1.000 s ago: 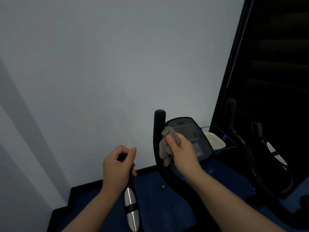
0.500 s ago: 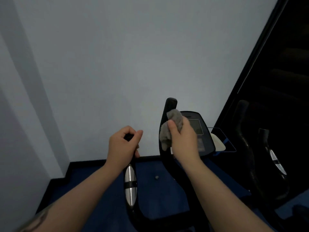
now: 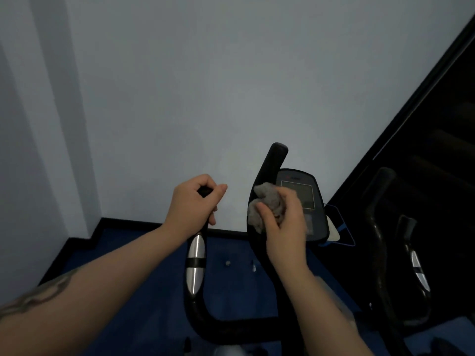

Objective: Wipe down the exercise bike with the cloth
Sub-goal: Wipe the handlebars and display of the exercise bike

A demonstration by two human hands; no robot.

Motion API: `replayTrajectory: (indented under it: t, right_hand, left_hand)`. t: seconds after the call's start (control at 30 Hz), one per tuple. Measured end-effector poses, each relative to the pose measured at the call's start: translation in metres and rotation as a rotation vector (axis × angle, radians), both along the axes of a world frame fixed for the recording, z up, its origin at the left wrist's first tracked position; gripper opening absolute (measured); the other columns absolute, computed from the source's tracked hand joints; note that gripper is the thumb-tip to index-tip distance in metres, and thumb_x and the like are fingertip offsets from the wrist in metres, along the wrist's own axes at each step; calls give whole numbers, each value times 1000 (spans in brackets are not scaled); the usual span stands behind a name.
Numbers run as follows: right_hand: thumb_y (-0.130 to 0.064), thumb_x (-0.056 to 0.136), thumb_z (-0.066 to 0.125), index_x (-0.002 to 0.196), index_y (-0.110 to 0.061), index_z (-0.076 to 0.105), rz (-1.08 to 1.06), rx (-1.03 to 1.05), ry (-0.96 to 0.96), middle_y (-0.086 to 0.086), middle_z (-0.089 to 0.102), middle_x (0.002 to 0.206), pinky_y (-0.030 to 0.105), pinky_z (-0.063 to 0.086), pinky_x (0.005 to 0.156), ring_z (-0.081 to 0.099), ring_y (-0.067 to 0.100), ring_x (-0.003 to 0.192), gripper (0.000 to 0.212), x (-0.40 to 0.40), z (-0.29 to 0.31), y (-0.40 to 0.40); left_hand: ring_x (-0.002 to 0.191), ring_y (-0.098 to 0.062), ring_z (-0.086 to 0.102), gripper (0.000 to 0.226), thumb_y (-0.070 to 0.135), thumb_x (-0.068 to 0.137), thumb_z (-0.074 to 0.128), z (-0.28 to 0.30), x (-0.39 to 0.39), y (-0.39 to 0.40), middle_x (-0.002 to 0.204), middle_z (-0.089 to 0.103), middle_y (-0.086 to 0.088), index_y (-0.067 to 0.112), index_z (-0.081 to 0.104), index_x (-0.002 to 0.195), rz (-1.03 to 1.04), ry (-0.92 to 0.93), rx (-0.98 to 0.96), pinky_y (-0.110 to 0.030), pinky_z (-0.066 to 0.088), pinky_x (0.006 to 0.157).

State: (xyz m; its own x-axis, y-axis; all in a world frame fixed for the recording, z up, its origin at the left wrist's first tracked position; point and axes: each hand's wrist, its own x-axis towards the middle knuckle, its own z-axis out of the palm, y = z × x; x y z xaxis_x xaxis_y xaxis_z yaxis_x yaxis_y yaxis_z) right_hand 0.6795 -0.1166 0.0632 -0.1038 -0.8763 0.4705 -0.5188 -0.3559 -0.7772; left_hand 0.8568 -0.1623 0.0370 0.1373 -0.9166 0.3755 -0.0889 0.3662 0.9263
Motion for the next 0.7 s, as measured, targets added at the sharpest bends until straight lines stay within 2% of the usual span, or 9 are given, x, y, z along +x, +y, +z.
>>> replayTrajectory:
  t: [0.13,0.2,0.33,0.43,0.57,0.7]
  right_hand:
    - [-26,91,67,103,-36,58,37,60,32,1,53,109,12,43,81,56,-1,94,18,-17,17,-15]
    - [-22,90,68,103,-32,56,40,49,10,4,51,110,17,46,83,56,3,94,21,-8,22,-20]
    - [-16,88,70,98,-41,56,135,90,136,-3,49,110,1,37,78,51,-11,93,30,-5,8,1]
    - [-22,86,73,97,-41,59,119,97,177,-5,51,106,-2,36,75,50,-12,92,25,-11,15,-3]
    - [-21,87,72,103,-30,61,-4,48,144,-5,48,105,-5,32,74,48,-18,90,21,4,16,-14]
    - [-24,86,73,105,-33,62,88,146,185,-12,49,105,-5,35,75,49,-19,93,23,-8,8,2]
  left_hand:
    - [36,-24,58,32,29,89,68,0,1,-1,49,58,-2,24,54,61,2,12,-11,-26,45,40]
    - [36,-24,59,32,29,89,68,0,0,-1,49,58,-3,24,54,61,0,11,-20,-24,45,41]
    - [37,-24,59,32,28,90,68,-3,-2,1,50,59,-3,21,55,62,-6,5,-19,-26,47,41]
    - [37,-24,59,32,29,90,68,0,-1,0,49,58,-3,24,55,62,-10,23,-13,-27,46,41]
    - [37,-24,59,31,29,90,68,0,0,0,50,58,-3,22,55,63,-5,18,-14,-28,46,41]
    - [37,-24,59,30,29,89,68,-2,0,1,51,59,-4,22,55,64,-5,14,-7,-29,48,40]
